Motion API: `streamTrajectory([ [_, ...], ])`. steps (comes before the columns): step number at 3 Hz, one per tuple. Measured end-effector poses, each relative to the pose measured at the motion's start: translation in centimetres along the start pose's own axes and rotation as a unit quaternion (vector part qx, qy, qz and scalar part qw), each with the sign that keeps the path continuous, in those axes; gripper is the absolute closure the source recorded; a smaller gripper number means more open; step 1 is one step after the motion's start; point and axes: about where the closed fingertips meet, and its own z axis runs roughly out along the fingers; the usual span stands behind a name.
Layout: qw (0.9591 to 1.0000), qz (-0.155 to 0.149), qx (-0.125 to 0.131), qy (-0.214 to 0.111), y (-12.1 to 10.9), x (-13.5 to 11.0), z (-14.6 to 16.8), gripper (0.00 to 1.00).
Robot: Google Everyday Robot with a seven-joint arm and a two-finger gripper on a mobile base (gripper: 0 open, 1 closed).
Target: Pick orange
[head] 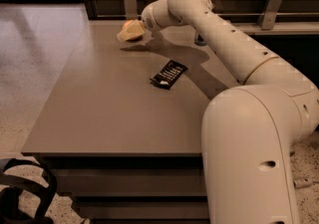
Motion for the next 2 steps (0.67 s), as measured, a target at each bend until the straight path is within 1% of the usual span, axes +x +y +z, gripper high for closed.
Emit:
streamTrajectory([
  [2,0.9983,0.038,-0.041,-0.016,2.6,1.1,2.0,0.00],
])
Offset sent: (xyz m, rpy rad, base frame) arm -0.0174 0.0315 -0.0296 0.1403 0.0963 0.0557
